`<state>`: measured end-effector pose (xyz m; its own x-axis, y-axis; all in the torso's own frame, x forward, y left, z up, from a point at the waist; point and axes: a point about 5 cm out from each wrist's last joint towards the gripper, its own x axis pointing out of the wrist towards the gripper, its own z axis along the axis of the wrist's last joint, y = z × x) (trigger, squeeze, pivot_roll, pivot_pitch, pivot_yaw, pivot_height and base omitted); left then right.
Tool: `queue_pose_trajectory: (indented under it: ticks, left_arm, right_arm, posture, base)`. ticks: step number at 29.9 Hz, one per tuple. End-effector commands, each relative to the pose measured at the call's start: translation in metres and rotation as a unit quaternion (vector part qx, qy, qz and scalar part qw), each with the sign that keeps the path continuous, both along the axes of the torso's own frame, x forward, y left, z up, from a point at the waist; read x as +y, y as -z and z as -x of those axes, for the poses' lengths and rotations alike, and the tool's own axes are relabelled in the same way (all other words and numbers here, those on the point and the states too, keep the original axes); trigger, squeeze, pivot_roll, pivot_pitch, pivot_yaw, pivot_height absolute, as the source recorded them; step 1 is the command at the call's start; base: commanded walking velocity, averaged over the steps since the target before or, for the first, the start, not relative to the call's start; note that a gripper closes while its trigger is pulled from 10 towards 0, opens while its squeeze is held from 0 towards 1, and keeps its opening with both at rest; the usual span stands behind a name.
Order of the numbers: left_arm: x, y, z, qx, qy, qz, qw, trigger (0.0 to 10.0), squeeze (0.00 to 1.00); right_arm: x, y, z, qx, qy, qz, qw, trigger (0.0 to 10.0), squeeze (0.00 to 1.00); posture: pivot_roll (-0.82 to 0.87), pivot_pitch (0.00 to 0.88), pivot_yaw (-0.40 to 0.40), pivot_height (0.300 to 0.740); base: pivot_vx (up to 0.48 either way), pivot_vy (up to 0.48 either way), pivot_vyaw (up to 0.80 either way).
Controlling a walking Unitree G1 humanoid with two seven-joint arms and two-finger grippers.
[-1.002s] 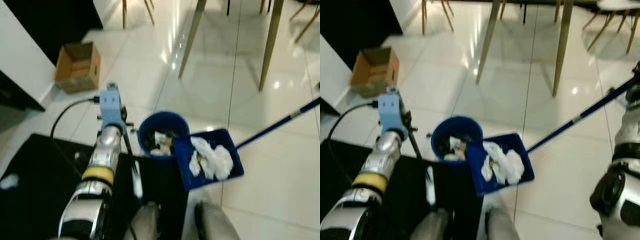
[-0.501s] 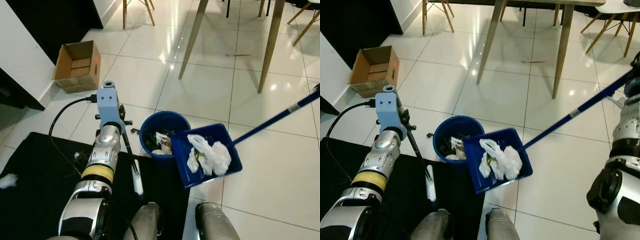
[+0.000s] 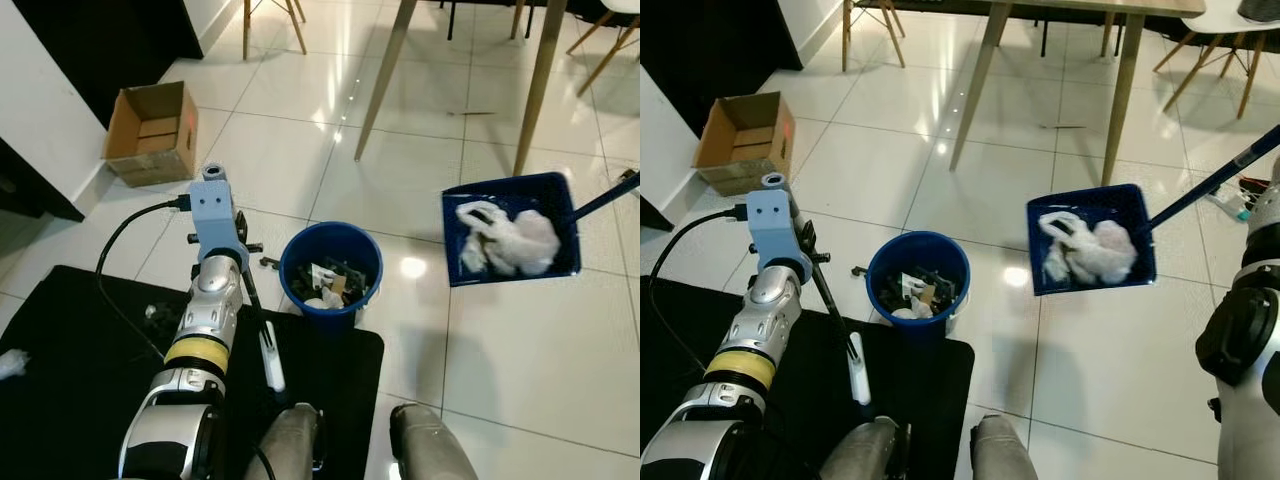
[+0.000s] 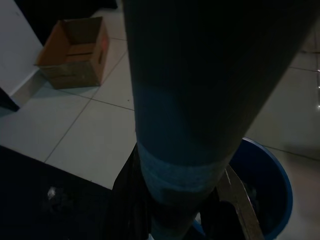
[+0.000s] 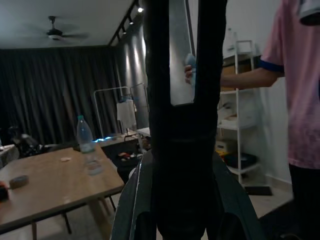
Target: Sweep floor
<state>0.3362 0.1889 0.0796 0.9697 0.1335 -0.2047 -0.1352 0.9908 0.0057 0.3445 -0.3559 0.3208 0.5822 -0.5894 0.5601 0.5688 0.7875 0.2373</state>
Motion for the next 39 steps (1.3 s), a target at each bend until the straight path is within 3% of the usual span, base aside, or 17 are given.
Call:
queue_pose_trajectory:
  ticks: [1,10,11,13,17,18,21,31,39]
  left_arm:
    - [0.007,-0.004,0.001,-0.019,-0.012,-0.008,1.0,10.0,0.0]
    - [0.011,-0.003,0.004,-0.024,-0.026,-0.007,0.999,10.0,0.0]
    - [0.01,-0.003,0.004,-0.025,-0.027,-0.007,0.999,10.0,0.0]
    - [0.01,-0.003,0.004,-0.026,-0.027,-0.007,0.999,10.0,0.0]
    - [0.009,-0.004,0.003,-0.031,-0.028,-0.005,0.999,10.0,0.0]
    - [0.01,-0.005,0.003,-0.036,-0.03,-0.004,0.999,10.0,0.0]
    - [0.01,-0.005,0.003,-0.038,-0.03,-0.005,0.999,10.0,0.0]
    - [0.015,-0.007,0.003,-0.048,-0.044,-0.005,0.998,10.0,0.0]
    - [0.016,-0.006,0.005,-0.052,-0.051,-0.003,0.997,10.0,0.0]
  right_arm:
    - [0.01,-0.018,-0.002,-0.043,-0.005,0.011,0.999,10.0,0.0]
    - [0.043,-0.035,-0.015,-0.072,-0.004,0.033,0.997,10.0,0.0]
    - [0.061,-0.039,-0.021,-0.079,-0.017,0.057,0.995,10.0,0.0]
    - [0.067,-0.04,-0.022,-0.079,-0.02,0.065,0.994,10.0,0.0]
    - [0.107,-0.036,-0.034,-0.072,-0.046,0.125,0.988,10.0,0.0]
    - [0.124,-0.034,-0.038,-0.07,-0.058,0.151,0.984,10.0,0.0]
    - [0.13,-0.034,-0.039,-0.071,-0.06,0.161,0.983,10.0,0.0]
    - [0.186,-0.051,-0.042,-0.103,-0.082,0.238,0.962,10.0,0.0]
    - [0.21,-0.063,-0.04,-0.13,-0.054,0.267,0.953,10.0,0.0]
  posture:
    - [-0.03,0.08,0.0,0.74]
    - [-0.03,0.08,-0.003,0.74]
    - [-0.03,0.081,-0.001,0.74]
    - [-0.03,0.082,-0.001,0.74]
    - [-0.04,0.087,0.002,0.74]
    - [-0.04,0.088,0.001,0.74]
    - [-0.04,0.089,0.0,0.74]
    - [-0.06,0.095,-0.025,0.74]
    - [-0.06,0.098,-0.046,0.74]
  base:
    - [0.0,0.0,0.0]
    - [0.0,0.0,0.0]
    - [0.0,0.0,0.0]
    - [0.0,0.0,0.0]
    - [0.0,0.0,0.0]
    - [0.0,0.0,0.0]
    - [0.0,0.0,0.0]
    - [0.0,0.0,0.0]
    - [0.0,0.0,0.0]
